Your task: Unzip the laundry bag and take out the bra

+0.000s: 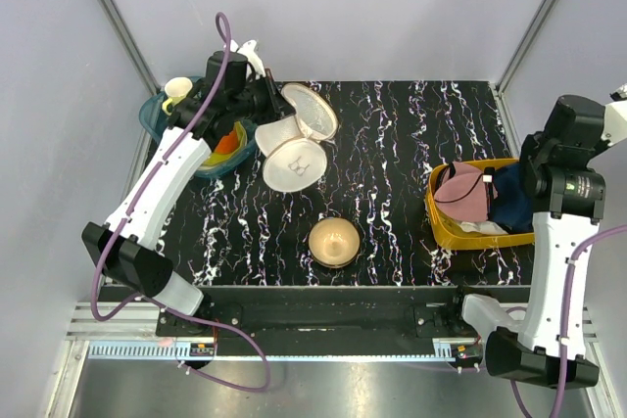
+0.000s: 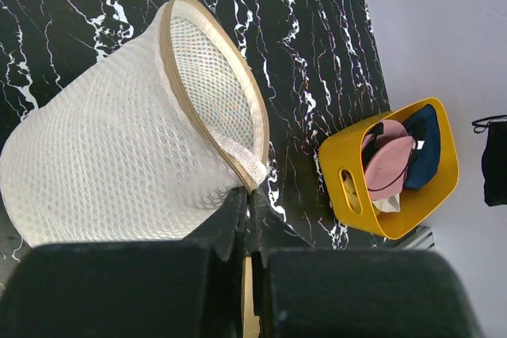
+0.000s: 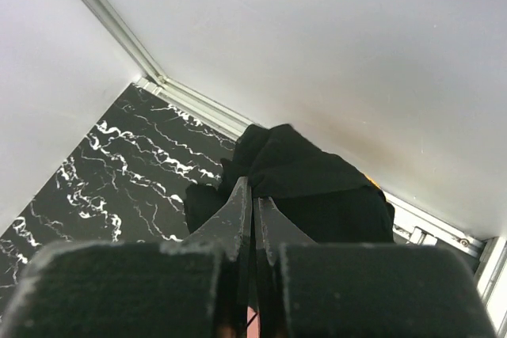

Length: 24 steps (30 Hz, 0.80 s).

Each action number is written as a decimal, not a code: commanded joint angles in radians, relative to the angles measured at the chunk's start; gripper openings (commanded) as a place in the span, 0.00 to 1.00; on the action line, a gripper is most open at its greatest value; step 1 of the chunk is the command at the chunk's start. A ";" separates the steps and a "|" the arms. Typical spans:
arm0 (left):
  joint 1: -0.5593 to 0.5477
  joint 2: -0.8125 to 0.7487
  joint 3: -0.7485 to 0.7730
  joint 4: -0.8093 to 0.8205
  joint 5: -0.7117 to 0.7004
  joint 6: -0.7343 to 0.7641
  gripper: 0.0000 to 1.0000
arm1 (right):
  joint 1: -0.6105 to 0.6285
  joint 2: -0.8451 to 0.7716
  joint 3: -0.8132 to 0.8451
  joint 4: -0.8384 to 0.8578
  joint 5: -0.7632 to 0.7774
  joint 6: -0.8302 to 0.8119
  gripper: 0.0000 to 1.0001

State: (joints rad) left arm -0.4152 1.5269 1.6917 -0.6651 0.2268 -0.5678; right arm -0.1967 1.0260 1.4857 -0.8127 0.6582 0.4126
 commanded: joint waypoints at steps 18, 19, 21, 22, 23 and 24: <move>0.012 -0.013 0.003 -0.028 0.020 -0.003 0.00 | -0.001 0.253 -0.576 0.320 -0.445 0.292 0.00; 0.013 -0.014 -0.001 -0.027 0.019 -0.003 0.00 | -0.001 0.261 -0.578 0.323 -0.442 0.287 0.00; 0.013 -0.019 -0.015 -0.027 0.013 -0.007 0.00 | -0.001 0.275 -0.576 0.330 -0.453 0.264 0.00; 0.012 -0.019 -0.020 -0.027 0.011 -0.009 0.00 | -0.003 0.272 -0.570 0.326 -0.472 0.250 0.00; 0.013 -0.017 -0.024 -0.025 0.011 -0.010 0.00 | -0.001 0.261 -0.565 0.316 -0.491 0.232 0.08; 0.010 -0.017 -0.029 -0.025 0.011 -0.017 0.00 | -0.001 0.226 -0.559 0.310 -0.515 0.232 0.20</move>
State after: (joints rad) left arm -0.4072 1.5269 1.6802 -0.7158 0.2321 -0.5690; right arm -0.1967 1.3033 0.9001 -0.5430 0.2295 0.6590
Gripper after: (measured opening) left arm 0.005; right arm 0.053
